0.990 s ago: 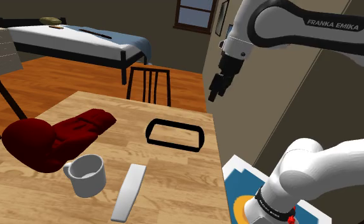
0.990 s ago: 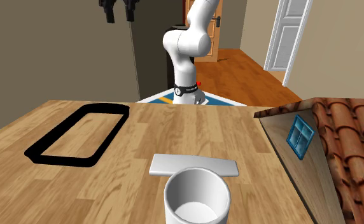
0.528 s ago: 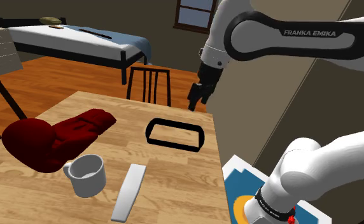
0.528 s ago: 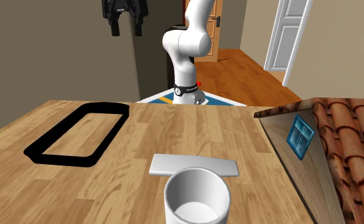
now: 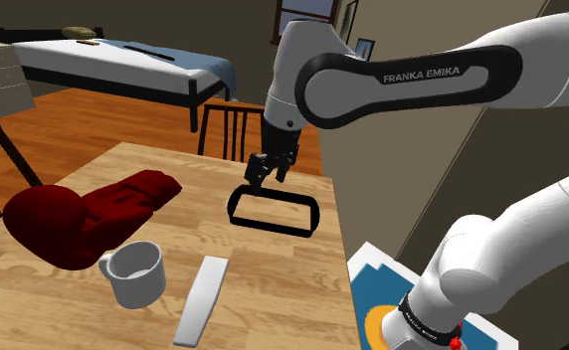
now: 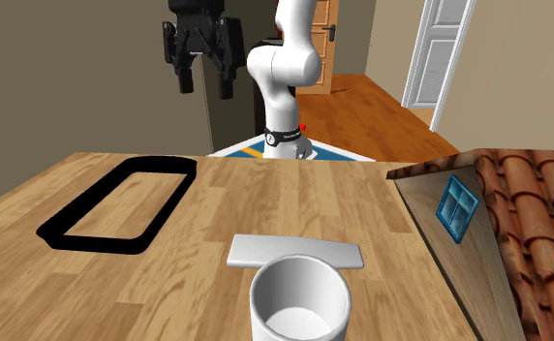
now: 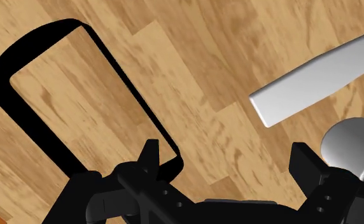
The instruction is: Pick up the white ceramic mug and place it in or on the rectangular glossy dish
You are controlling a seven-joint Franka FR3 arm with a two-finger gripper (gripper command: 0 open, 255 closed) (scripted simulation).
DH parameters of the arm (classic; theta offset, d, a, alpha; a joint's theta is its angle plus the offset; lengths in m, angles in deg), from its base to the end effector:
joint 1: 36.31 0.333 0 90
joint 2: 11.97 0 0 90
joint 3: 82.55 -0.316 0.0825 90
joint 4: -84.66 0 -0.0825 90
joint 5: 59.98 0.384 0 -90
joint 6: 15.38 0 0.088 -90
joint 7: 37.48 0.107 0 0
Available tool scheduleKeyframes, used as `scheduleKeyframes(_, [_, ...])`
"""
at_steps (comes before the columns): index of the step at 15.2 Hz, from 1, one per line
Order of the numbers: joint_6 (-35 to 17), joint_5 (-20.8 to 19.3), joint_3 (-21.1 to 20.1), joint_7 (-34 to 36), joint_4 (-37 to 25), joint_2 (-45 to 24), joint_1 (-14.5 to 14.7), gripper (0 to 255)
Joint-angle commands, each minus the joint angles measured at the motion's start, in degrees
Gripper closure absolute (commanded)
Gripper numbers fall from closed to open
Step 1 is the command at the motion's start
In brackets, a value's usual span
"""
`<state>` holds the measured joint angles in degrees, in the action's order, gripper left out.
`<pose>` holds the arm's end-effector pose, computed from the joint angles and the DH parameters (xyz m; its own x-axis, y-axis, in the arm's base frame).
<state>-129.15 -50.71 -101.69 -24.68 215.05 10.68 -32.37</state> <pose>0.4041 0.1960 0.5100 0.9918 0.0997 0.0798 0.1035 -0.9936 -0.0454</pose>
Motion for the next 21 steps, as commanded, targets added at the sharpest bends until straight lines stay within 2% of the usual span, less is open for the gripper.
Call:
scheduleKeyframes(1, [-1.83,-0.63,-2.08,2.71,-1.59,-3.37,0.14,0])
scheduleKeyframes(6, [-5.74,-4.50,-7.10,10.27,-7.27,-13.50,0.47,0])
scheduleKeyframes(11, [-7.94,-11.20,-10.57,18.79,-14.85,-24.93,1.99,0])
scheduleKeyframes(18, [-7.21,-21.70,-10.90,29.45,-29.15,-41.92,8.30,0])
scheduleKeyframes(20, [-6.25,-24.14,-10.28,31.64,-34.14,-46.79,10.76,0])
scheduleKeyframes(21, [-6.24,-24.11,-10.17,31.64,-34.21,-46.83,10.87,0])
